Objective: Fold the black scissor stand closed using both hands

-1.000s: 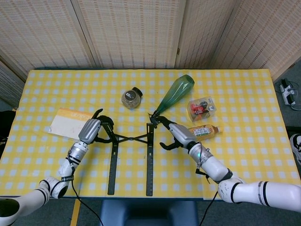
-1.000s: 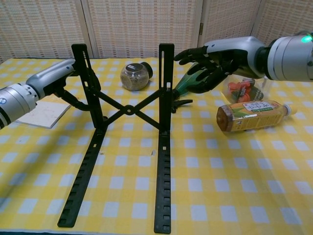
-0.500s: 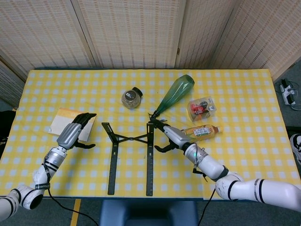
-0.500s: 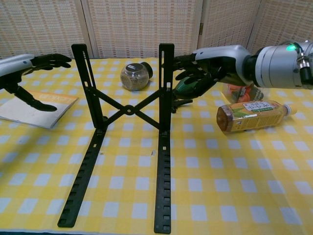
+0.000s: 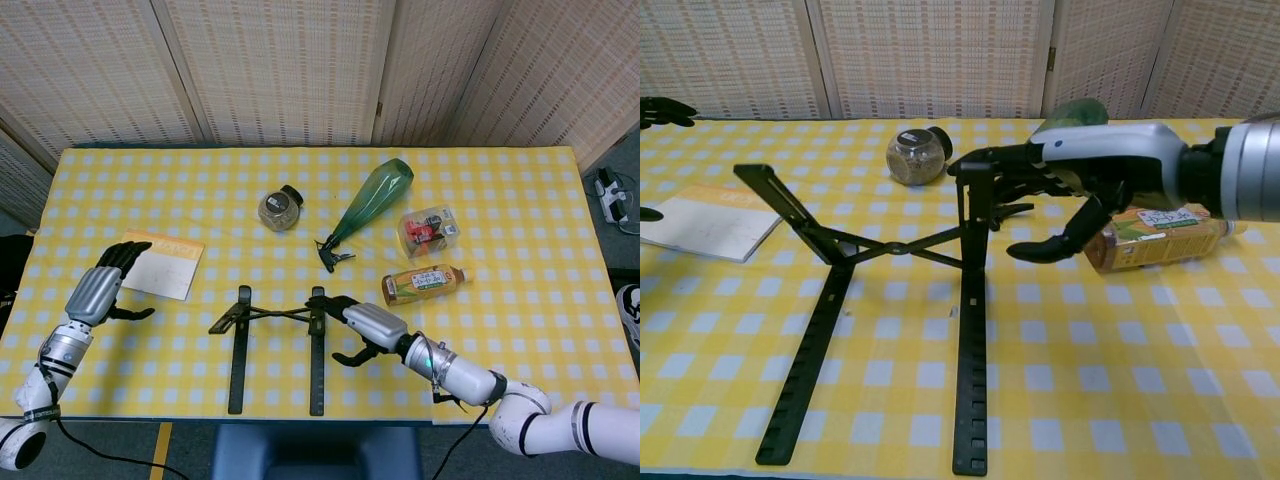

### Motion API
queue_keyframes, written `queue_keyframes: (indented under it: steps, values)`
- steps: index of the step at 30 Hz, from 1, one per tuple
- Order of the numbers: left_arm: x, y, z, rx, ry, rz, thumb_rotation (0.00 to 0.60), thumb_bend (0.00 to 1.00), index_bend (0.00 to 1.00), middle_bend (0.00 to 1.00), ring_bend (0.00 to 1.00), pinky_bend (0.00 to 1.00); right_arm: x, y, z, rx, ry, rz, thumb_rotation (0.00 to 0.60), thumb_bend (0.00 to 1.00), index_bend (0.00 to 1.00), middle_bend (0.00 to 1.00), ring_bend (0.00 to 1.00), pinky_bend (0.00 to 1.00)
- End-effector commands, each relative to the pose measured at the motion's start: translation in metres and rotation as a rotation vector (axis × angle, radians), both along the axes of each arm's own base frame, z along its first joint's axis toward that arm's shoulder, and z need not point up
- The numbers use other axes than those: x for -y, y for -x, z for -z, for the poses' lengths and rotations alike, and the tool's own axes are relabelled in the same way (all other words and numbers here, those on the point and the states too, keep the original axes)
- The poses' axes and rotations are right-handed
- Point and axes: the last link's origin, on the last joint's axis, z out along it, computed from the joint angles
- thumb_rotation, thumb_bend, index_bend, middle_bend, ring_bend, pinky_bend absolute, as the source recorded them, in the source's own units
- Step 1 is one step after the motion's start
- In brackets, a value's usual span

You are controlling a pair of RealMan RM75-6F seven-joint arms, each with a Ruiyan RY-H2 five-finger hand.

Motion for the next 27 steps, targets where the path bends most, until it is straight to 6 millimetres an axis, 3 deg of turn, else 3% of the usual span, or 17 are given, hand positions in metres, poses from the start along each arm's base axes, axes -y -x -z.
queue_keyframes:
  steps: [1, 7, 12, 15, 19, 22, 27]
  values:
    - [0.001, 0.001, -0.006, -0.011, -0.013, 0.003, 0.600, 0.13, 0.10, 0.12, 0.04, 0.00, -0.025, 0.028, -0.012, -0.023, -0.007, -0.027, 0.600, 0.43, 0.00, 0.06, 0.08, 0.00]
    - [0.002, -0.008, -0.009, -0.034, -0.013, 0.039, 0.600, 0.13, 0.10, 0.12, 0.04, 0.00, -0.045, 0.049, -0.035, -0.037, 0.048, -0.091, 0.600, 0.43, 0.00, 0.05, 0.08, 0.00]
    - [-0.011, -0.030, 0.010, -0.088, 0.022, 0.117, 0.600, 0.13, 0.10, 0.12, 0.04, 0.00, -0.049, 0.039, -0.041, -0.122, 0.213, -0.292, 0.600, 0.43, 0.00, 0.09, 0.13, 0.01]
    - [-0.023, -0.048, 0.030, -0.167, 0.047, 0.186, 0.600, 0.13, 0.10, 0.12, 0.05, 0.00, -0.053, 0.022, -0.031, -0.184, 0.390, -0.450, 0.600, 0.43, 0.05, 0.19, 0.24, 0.09]
    - [-0.033, -0.066, 0.060, -0.238, 0.077, 0.248, 0.600, 0.13, 0.06, 0.10, 0.05, 0.00, -0.059, 0.005, -0.011, -0.219, 0.534, -0.541, 0.600, 0.43, 0.22, 0.34, 0.42, 0.32]
    - [-0.038, -0.073, 0.081, -0.295, 0.094, 0.280, 0.600, 0.13, 0.01, 0.07, 0.03, 0.00, -0.060, -0.003, 0.005, -0.240, 0.603, -0.573, 0.600, 0.37, 0.31, 0.41, 0.52, 0.43]
    - [-0.038, -0.082, 0.108, -0.311, 0.115, 0.309, 0.600, 0.13, 0.00, 0.02, 0.00, 0.00, -0.064, -0.013, 0.028, -0.244, 0.635, -0.596, 0.600, 0.32, 0.36, 0.50, 0.61, 0.52]
